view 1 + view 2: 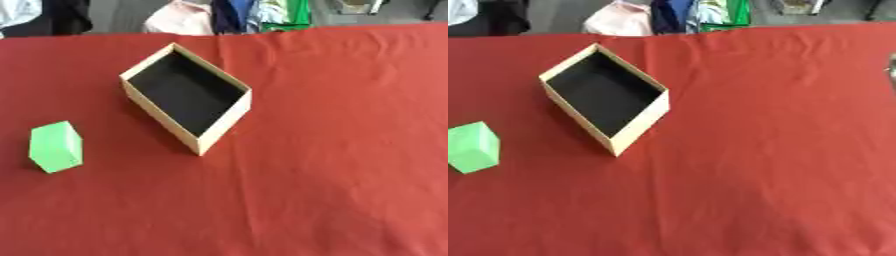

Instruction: Pick up objects on the table and place them in the box.

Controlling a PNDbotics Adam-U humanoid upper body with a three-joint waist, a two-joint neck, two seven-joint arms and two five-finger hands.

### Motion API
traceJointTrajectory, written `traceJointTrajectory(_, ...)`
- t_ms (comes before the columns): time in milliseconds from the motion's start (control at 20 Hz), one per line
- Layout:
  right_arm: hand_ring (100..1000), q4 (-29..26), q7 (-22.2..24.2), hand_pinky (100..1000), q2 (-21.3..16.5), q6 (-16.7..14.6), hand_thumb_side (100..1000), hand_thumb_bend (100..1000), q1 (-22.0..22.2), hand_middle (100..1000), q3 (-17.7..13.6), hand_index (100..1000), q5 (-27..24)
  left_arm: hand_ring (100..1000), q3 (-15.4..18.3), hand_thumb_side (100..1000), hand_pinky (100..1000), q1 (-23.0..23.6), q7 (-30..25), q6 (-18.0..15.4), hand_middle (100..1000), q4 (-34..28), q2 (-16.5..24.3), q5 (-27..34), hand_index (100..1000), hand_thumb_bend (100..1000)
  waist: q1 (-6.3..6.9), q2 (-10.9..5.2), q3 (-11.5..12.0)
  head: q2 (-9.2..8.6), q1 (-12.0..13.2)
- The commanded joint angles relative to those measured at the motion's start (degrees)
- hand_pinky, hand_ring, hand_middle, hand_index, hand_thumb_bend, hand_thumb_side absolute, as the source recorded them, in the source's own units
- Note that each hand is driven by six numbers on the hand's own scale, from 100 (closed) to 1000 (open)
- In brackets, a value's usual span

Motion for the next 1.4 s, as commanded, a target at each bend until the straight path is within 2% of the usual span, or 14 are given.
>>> traceJointTrajectory(50,752,-0.94,0.23,793,-1.83,0.05,122,100,-0.57,764,-0.3,764,0.33,786,0.14,100,817,-1.39,-6.76,-0.73,774,2.81,4.78,-3.81,919,452,0.22,-1.97,0.11,0.27,0.48)
traceJointTrajectory(250,752,-0.94,0.36,793,-2.11,0.05,117,100,-0.56,764,-0.22,764,0.38,801,-1.22,100,820,-2.05,-11.33,-1.69,785,5.23,7.38,-8.89,926,462,0.19,-2.09,0.19,0.18,1.04)
traceJointTrajectory(450,751,-0.94,0.6,793,-2.16,-0.02,118,100,-0.8,764,0.01,764,0.35,821,-3.85,100,838,-2.52,-17.69,-2.45,802,7.59,9.77,-6.86,935,498,0.14,-2.09,0.12,-0.04,1.67)
traceJointTrajectory(550,751,-0.94,0.72,793,-2.16,-0.03,118,100,-0.89,764,0.1,764,0.33,839,-4.86,223,851,-2.79,-20.8,-2.64,817,8.34,10.66,-5.71,948,570,0.14,-2.07,0.08,-0.1,2.0)
traceJointTrajectory(650,751,-0.94,0.83,793,-2.14,-0.04,118,100,-0.98,764,0.2,764,0.3,848,-5.75,265,859,-3.1,-23.95,-3.0,826,8.79,11.09,-4.96,954,596,0.15,-2.03,0.01,-0.23,2.32)
traceJointTrajectory(800,751,-0.94,0.99,794,-2.1,-0.05,119,100,-1.09,764,0.34,764,0.27,878,-6.87,375,883,-3.66,-28.89,-3.65,851,9.38,11.41,-4.51,974,662,0.18,-2.01,-0.11,-0.46,2.65)
traceJointTrajectory(1050,751,-0.94,1.12,793,-2.07,-0.05,119,100,-1.19,764,0.46,764,0.24,888,-8.18,417,893,-4.56,-35.18,-3.99,858,10.18,11.92,-3.9,980,701,0.22,-1.99,-0.24,-0.78,2.99)
traceJointTrajectory(1400,752,-0.94,1.29,793,-1.94,-0.03,119,100,-1.27,764,0.58,764,0.18,885,-10.03,438,898,-5.31,-39.23,-3.12,853,10.35,11.88,-2.41,981,716,0.24,-1.91,-0.4,-0.9,3.24)
